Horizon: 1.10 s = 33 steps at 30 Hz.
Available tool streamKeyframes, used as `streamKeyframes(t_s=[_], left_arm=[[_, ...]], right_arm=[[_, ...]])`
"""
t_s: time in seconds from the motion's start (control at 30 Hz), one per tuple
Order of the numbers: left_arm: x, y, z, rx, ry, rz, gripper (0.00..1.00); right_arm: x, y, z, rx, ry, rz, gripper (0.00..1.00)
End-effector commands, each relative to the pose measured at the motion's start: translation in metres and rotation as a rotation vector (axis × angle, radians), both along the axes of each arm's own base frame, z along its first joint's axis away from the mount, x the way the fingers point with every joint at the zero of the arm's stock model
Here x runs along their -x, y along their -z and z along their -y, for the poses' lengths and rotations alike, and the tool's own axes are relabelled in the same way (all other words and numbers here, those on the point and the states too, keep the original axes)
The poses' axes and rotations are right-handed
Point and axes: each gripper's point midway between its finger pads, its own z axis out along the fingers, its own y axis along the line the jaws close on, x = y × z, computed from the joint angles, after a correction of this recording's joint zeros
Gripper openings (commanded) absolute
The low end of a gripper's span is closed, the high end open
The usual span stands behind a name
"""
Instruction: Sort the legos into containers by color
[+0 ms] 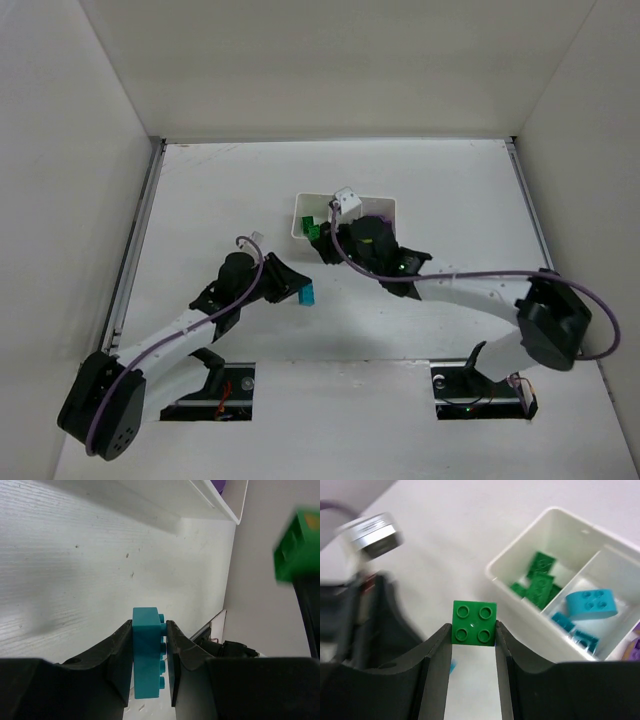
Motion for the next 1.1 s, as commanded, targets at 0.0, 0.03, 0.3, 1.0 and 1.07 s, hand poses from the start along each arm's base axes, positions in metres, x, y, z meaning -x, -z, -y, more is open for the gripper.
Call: streamKeyframes(t_s=[0.0,0.03,0.3,1.0,1.07], left_arm=[[-0.002,-0.008,-0.002,0.002,-0.030,0.069,0.16],[-0.002,-0.008,-0.004,-0.002,-0.043,0.076,0.16],[-0.002,-0.020,-0.016,-0.049,-0.104,0.144,0.16],[-0.104,-0.107,0.059,-0.206,-0.101,0.385,0.17],[-0.121,-0.108,0.068,-0.232,-0.109,0.394,0.17]], right_arm=[[-0.057,-0.024,-0.010,-0.066,0.126,0.034,0.34],[-0.069,-0.020,-0.011,-0.049,0.153,0.028,0.34],[-0.132,0.000,-0.013,0.020,0.272,0.028,0.38],[-0.054,-0.014,0.155,-0.308,0.668,0.012,0.24],[-0.045,-0.005,0.179,-0.340,0.721,0.011,0.28]])
